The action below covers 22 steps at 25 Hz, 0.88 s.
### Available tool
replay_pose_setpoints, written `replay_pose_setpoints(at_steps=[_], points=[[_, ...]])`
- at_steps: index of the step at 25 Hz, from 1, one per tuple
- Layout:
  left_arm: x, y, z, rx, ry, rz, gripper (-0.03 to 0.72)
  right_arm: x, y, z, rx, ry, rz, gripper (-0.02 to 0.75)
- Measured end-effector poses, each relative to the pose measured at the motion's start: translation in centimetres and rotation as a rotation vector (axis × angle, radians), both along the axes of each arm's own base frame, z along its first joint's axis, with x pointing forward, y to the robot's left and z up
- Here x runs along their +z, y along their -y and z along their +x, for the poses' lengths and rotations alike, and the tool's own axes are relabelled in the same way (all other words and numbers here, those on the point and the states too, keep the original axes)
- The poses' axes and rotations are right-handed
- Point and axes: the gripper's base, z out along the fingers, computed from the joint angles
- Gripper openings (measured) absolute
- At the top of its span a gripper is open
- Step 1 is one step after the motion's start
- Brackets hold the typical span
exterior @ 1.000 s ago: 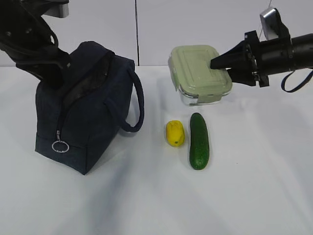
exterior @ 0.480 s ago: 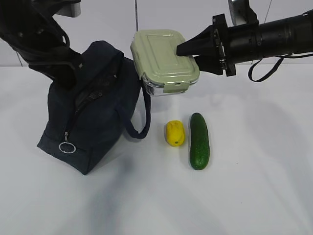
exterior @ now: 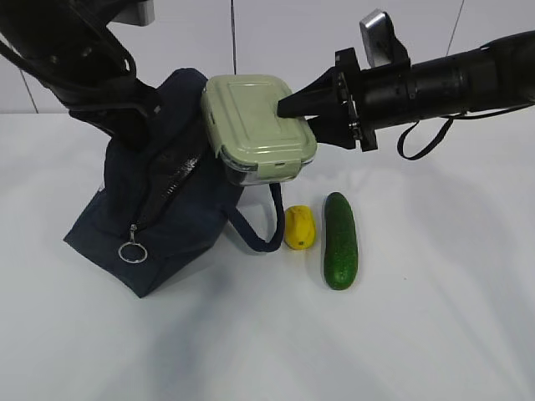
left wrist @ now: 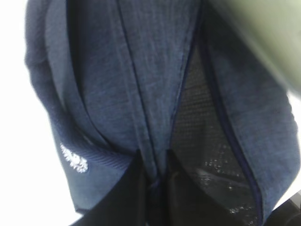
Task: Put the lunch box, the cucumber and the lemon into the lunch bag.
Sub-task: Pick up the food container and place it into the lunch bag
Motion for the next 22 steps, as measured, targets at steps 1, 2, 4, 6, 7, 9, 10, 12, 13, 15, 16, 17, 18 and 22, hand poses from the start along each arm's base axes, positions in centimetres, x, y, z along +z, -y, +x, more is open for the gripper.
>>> replay_pose_setpoints(at_steps=[1,2,4,6,7,9,10,12,13,15,16,17,18,22], points=[[0.0,0.0,0.0,0.001,0.001,-0.003,0.019,-0.5,-0.1,0.1,0.002,-0.012,0.000,0.382],[0.0,0.1,0.0,0.002,0.000,-0.010,0.019,-0.9,-0.3,0.2,0.004,-0.021,-0.001,0.382],[0.0,0.2,0.0,0.005,-0.003,-0.021,0.019,-2.1,-0.5,0.3,0.010,-0.048,-0.005,0.382],[0.1,0.2,0.0,0.005,-0.005,-0.028,0.019,-3.1,-0.8,0.4,0.012,-0.070,-0.010,0.382],[0.1,0.3,0.0,0.006,-0.006,-0.030,0.019,-3.4,-0.8,0.5,0.011,-0.076,-0.013,0.382],[0.1,0.3,-0.1,0.008,-0.010,-0.041,0.019,-4.1,-1.0,0.5,0.015,-0.088,-0.015,0.382],[0.1,0.4,-0.1,0.009,-0.013,-0.046,0.019,-4.3,-1.1,0.6,0.014,-0.094,-0.013,0.382],[0.1,0.5,-0.1,0.008,-0.014,-0.049,0.019,-4.9,-1.4,0.6,0.017,-0.095,-0.006,0.382],[0.1,0.6,-0.2,0.005,-0.015,-0.050,0.019,-5.3,-1.7,0.6,0.022,-0.094,-0.004,0.382],[0.0,0.8,-0.2,-0.001,-0.018,-0.049,0.019,-5.9,-2.2,0.6,0.023,-0.093,0.010,0.382],[-0.2,1.0,-0.3,-0.005,-0.023,-0.047,0.018,-6.0,-2.5,0.7,0.020,-0.093,0.021,0.382],[-0.5,1.2,-0.2,-0.009,-0.030,-0.046,0.019,-6.0,-2.7,0.7,0.019,-0.087,0.032,0.382],[-0.8,1.4,-0.2,-0.014,-0.038,-0.042,0.019,-6.1,-2.9,0.7,0.016,-0.083,0.044,0.382],[-1.7,2.5,-0.4,-0.038,-0.066,-0.039,0.018,-6.3,-3.2,1.0,0.005,-0.077,0.059,0.382]])
